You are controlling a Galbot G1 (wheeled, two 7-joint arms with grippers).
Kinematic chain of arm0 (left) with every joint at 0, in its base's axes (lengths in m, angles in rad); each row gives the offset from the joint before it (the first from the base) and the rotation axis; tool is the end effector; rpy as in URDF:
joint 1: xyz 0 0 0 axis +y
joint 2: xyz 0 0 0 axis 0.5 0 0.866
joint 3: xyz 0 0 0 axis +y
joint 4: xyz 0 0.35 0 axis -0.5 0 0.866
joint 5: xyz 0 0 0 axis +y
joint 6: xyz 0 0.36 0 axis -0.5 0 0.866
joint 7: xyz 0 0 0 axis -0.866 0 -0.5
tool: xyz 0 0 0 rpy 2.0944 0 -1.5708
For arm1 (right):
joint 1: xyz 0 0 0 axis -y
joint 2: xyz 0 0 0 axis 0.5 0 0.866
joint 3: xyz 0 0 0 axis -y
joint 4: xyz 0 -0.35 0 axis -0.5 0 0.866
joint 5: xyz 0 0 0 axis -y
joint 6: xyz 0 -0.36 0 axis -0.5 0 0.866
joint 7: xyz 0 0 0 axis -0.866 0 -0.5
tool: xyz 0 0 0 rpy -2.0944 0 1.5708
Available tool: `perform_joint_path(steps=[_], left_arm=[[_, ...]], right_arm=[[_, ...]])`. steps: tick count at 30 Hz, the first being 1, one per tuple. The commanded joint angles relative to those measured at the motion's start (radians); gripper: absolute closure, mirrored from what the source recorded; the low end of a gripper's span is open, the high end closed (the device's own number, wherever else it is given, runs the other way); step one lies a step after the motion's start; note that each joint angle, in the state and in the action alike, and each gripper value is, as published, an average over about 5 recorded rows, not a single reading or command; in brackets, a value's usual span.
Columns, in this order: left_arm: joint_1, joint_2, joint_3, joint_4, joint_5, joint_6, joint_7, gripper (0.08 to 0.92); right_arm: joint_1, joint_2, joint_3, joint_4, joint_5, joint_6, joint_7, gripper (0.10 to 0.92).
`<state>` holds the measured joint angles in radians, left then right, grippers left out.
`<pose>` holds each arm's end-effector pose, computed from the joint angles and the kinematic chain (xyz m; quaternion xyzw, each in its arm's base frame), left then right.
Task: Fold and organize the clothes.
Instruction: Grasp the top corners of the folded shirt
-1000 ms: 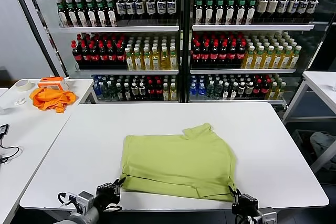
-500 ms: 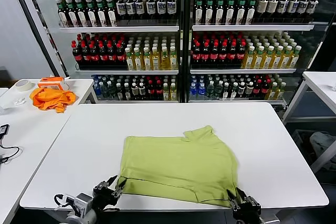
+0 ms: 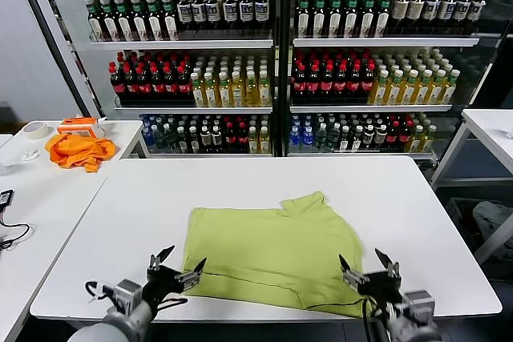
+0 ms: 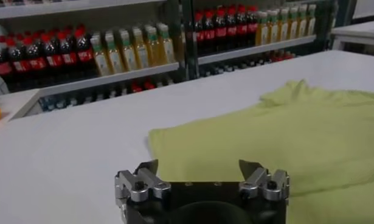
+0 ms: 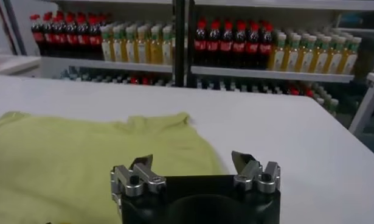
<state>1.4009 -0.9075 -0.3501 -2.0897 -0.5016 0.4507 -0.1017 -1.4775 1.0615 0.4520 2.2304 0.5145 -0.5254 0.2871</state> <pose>0.2305 0.0631 -0.2646 -0.1590 -0.9597 -0.0770 0.2187 0.2066 -0.0453 -0.2301 0.0490 -0.9788 0.0234 0.1976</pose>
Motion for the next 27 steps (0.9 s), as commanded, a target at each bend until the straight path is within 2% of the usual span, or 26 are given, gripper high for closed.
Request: perform_joint_path(steps=[1, 8, 14, 21, 27], left_arm=[[-0.267, -0.002, 0.091, 0.208, -0.047, -0.017, 0.023, 0.178], [-0.451, 0.004, 0.162, 0.393, -0.098, -0.001, 0.038, 0.177], [-0.56, -0.01, 0.213, 0.53, -0.101, 0.001, 0.06, 0.177], [-0.626, -0.015, 0.253, 0.602, -0.096, 0.0, 0.093, 0.177], [-0.653, -0.024, 0.273, 0.637, -0.098, 0.001, 0.107, 0.177]], right_arm=[[0.4, 0.025, -0.156, -0.248, 0.072, -0.052, 0.061, 0.203], [0.62, 0.089, -0.267, -0.461, 0.07, -0.052, 0.078, 0.203], [0.723, 0.154, -0.33, -0.606, 0.063, -0.05, 0.122, 0.203], [0.783, 0.206, -0.341, -0.774, 0.047, -0.044, 0.123, 0.203], [0.788, 0.221, -0.352, -0.824, 0.049, -0.034, 0.117, 0.203]])
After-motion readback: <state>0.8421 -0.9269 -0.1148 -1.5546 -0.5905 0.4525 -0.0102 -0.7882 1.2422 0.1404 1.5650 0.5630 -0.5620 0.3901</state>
